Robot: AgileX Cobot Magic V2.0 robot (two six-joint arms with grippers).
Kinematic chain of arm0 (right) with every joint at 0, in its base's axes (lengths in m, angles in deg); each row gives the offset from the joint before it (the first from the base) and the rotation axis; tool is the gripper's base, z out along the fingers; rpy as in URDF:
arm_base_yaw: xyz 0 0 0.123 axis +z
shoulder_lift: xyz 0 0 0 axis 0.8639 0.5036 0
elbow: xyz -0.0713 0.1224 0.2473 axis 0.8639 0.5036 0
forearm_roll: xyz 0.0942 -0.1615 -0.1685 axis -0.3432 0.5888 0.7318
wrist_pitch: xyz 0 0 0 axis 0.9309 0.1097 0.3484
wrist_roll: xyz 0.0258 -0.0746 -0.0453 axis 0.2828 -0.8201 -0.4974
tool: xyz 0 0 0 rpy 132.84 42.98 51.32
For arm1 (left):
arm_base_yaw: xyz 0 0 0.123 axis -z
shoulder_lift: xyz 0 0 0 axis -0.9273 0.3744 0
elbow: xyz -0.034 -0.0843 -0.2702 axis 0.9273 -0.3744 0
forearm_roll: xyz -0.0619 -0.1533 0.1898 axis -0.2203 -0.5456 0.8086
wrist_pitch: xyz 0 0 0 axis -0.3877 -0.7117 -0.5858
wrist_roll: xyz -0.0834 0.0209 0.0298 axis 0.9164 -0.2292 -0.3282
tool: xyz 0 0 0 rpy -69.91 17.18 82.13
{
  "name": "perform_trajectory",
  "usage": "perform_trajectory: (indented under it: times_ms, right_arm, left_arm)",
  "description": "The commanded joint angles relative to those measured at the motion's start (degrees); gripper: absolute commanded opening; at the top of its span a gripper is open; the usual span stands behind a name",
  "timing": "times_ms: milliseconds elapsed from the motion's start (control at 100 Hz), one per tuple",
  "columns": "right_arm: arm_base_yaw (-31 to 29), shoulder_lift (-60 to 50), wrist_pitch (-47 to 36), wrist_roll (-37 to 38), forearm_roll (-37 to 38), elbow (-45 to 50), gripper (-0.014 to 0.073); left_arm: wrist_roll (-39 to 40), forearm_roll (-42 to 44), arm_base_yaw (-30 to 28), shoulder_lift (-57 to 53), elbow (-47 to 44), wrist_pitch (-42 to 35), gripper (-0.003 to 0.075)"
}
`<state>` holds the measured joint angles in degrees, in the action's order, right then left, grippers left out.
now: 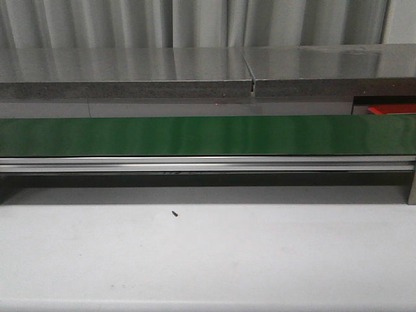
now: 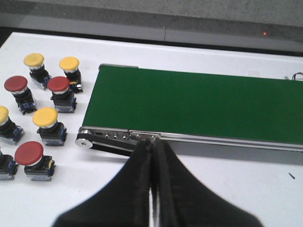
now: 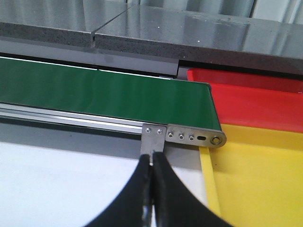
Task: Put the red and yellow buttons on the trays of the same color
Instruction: 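Reach the left gripper down and grasp a red-capped button from the pile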
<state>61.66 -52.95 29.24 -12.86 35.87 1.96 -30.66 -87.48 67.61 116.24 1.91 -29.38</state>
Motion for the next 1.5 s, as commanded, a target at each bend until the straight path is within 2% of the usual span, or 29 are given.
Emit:
perform_trajectory:
  times_ms: [0,60,130,180,300,350,440,540,650,1050,1190,1490]
  right_arm:
    - [-0.2,-0.7,-4.5,-0.2,0.3,0.0,-0.0066]
    - [-0.2,-0.7,-4.5,-0.2,0.3,0.0,-0.0066]
    - [-0.2,-0.7,-4.5,-0.2,0.3,0.0,-0.0066]
    - [-0.2,-0.7,-4.5,-0.2,0.3,0.0,-0.0066]
    - [-0.2,-0.7,-4.5,-0.2,0.3,0.0,-0.0066]
    - [-0.2,-0.7,-4.5,-0.2,0.3,0.0,-0.0066]
    - [-0.2,-0.7,-4.5,-0.2,0.3,0.0,-0.0066]
    - [-0.2,-0.7,-4.5,-0.2,0.3,0.0,-0.0066]
    - [-0.2,-0.7,-4.5,-0.2,0.3,0.0,-0.0066]
    - [-0.2,-0.7,-4.5,-0.2,0.3,0.0,-0.0066]
    - [-0.2,-0.7,-4.5,-0.2,0.3,0.0,-0.0066]
    - [-0.2,-0.7,-4.5,-0.2,0.3,0.0,-0.0066]
  left_arm:
    - [0.3,-0.8,0.1,2.2,2.1,-3.5,-0.0018]
    - [0.3,-1.4,0.1,3.2,2.1,-2.9,-0.0009]
    - [0.3,-1.7,0.1,4.2,2.1,-1.5,0.0048]
    - [0.3,-1.7,0.1,5.0,2.1,-0.2,0.0125]
    - [0.3,-2.0,0.1,5.9,2.1,1.7,0.041]
    - [0.3,-2.0,0.1,6.1,2.1,2.1,0.0503]
    - [0.4,-2.0,0.1,6.2,2.1,2.9,0.0596]
    - [5.3,-1.7,-0.3,6.2,2.1,3.2,0.0606]
    - [6.1,-1.6,-2.8,7.9,2.1,3.2,0.0606]
    - [5.7,-1.8,-21.9,23.7,5.2,-0.9,0.0605]
    - [4.8,-1.8,-24.2,29.3,8.7,-1.2,0.0603]
    - [4.8,-1.8,-25.1,44.1,16.2,-0.7,0.0601]
